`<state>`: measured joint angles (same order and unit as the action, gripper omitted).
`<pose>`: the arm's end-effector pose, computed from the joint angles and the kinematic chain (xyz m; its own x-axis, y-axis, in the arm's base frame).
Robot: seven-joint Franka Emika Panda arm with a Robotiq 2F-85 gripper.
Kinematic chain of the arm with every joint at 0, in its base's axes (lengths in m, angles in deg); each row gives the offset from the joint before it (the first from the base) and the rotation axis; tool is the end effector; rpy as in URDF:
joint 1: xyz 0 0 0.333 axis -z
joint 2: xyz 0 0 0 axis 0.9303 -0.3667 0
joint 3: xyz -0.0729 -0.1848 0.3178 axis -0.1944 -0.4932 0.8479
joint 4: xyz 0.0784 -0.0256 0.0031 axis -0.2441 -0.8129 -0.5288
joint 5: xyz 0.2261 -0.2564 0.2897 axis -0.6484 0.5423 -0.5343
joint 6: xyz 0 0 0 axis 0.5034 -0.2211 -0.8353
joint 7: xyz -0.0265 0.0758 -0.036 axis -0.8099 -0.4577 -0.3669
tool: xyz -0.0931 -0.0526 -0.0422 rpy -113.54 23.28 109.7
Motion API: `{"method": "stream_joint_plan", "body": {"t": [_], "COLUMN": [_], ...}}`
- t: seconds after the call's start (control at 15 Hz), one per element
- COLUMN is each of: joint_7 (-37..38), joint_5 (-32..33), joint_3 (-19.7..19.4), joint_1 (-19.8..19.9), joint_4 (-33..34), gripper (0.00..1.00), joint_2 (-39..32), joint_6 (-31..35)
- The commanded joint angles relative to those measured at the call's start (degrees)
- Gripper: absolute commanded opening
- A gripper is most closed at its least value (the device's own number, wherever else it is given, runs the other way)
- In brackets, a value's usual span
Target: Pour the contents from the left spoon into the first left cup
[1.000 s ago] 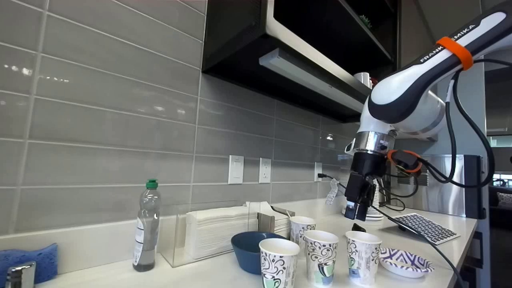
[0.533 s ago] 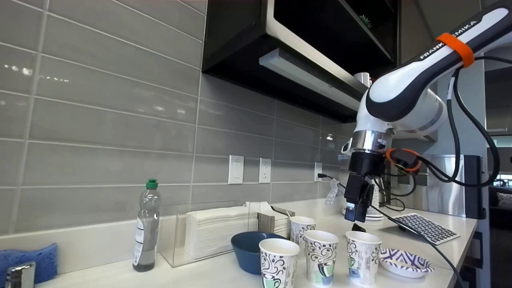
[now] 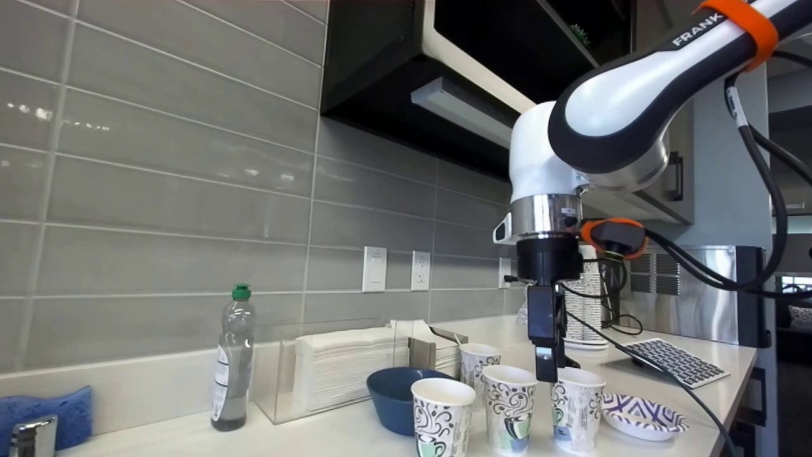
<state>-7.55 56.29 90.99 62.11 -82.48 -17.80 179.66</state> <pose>0.4754 0.1012 0.4336 0.9494 0.3075 -0.0633 0.3051 -0.9513 -0.0447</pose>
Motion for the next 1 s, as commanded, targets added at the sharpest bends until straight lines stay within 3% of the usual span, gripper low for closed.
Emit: {"method": "stream_joint_plan", "body": {"t": [0.0, 0.47, 0.93], "joint_7": [0.11, -0.78, 3.21], "joint_5": [0.26, 0.23, 1.39], "joint_3": [0.22, 0.84, 6.11], "joint_1": [-0.34, -1.15, -5.35], "joint_4": [0.31, 1.86, 0.62], "gripper": [1.0, 1.0, 1.0], "joint_2": [-0.83, -3.38, -5.05], "joint_6": [-0.09, 0.26, 7.38]}}
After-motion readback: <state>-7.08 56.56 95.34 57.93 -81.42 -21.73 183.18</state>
